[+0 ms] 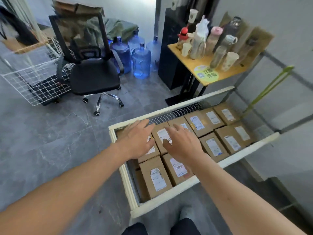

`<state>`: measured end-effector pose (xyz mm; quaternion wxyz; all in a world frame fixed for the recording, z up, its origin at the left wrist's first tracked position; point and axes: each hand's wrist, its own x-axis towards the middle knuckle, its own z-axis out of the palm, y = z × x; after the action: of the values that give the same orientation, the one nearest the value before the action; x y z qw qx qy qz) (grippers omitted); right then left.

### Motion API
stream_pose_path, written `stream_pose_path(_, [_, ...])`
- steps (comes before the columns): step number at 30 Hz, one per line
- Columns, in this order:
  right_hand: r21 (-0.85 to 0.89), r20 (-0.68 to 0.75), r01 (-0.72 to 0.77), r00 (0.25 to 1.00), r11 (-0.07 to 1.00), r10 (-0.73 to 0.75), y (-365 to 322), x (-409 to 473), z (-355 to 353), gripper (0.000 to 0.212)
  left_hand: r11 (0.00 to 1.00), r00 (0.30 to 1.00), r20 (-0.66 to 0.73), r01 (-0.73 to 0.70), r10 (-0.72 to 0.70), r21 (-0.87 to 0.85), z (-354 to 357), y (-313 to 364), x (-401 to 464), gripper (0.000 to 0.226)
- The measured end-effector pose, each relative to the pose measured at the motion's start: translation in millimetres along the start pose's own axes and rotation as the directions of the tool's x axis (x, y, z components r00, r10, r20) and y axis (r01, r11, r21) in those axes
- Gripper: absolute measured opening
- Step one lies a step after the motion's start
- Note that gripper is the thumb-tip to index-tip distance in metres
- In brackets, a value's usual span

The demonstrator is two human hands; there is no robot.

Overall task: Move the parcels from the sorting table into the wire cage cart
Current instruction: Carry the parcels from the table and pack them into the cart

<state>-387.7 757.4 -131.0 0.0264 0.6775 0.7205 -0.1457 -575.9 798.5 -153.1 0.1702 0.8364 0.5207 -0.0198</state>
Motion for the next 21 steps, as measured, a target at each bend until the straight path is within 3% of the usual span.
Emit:
stream_pose_path(10, [0.079,-0.173,-0.165,0.969,0.983,0.177,79.0,-117.4,-114.0,0.061,0.964,0.96,-0.094,-0.259,0.263,0.051,-91.1,151.2,-7.8,0.065])
stream_pose_path(21, [0.153,-0.26,-0.362,0.883,0.92,0.39,209.8,-250.5,-170.8,0.067,0.836,0.826,-0.129,-0.545,0.548,0.059,-105.9,356.7,11.5,0.064])
